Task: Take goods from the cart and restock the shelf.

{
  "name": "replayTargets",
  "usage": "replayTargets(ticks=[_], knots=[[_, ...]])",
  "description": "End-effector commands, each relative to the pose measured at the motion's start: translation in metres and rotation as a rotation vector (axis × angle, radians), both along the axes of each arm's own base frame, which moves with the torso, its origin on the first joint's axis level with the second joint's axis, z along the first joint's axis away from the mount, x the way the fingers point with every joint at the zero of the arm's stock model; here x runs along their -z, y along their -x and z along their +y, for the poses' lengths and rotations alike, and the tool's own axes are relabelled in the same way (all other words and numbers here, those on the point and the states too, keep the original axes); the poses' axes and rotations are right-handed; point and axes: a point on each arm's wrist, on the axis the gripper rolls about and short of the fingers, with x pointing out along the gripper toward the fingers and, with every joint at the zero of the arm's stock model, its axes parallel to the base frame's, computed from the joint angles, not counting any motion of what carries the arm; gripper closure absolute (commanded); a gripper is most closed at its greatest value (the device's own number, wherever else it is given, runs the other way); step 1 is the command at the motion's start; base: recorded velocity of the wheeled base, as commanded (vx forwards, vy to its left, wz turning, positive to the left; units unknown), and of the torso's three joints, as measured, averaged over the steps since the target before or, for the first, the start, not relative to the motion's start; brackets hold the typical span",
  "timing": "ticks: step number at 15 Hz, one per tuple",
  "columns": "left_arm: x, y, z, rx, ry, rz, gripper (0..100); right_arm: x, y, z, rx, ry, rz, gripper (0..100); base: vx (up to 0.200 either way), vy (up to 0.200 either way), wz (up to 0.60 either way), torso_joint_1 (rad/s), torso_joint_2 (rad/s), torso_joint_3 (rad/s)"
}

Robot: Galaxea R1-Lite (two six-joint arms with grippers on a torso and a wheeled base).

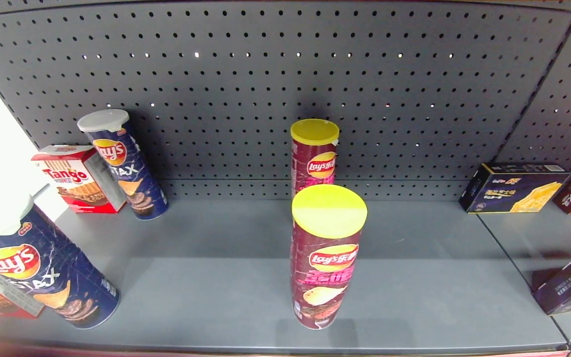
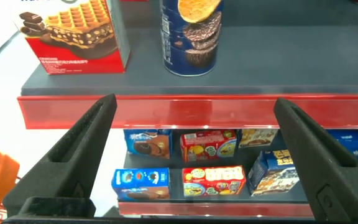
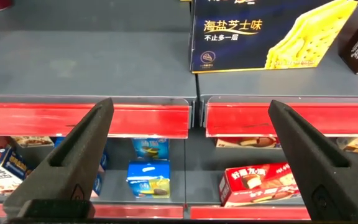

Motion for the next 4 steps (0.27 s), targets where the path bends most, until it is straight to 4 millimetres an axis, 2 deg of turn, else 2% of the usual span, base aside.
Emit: replayTargets(ticks=[1,4], knots=[[-0.0001,-0.0001,0.0,0.0,0.0,0.001,0,0.0,0.0,0.0,0.0,0.0,0.0,0,0.0,0.0,0.0,0.0,0.0,0.0],[-0.0001,-0.0001,0.0,0.0,0.0,0.001,0,0.0,0.0,0.0,0.001,0.0,0.0,0,0.0,0.0,0.0,0.0,0.0,0.0]])
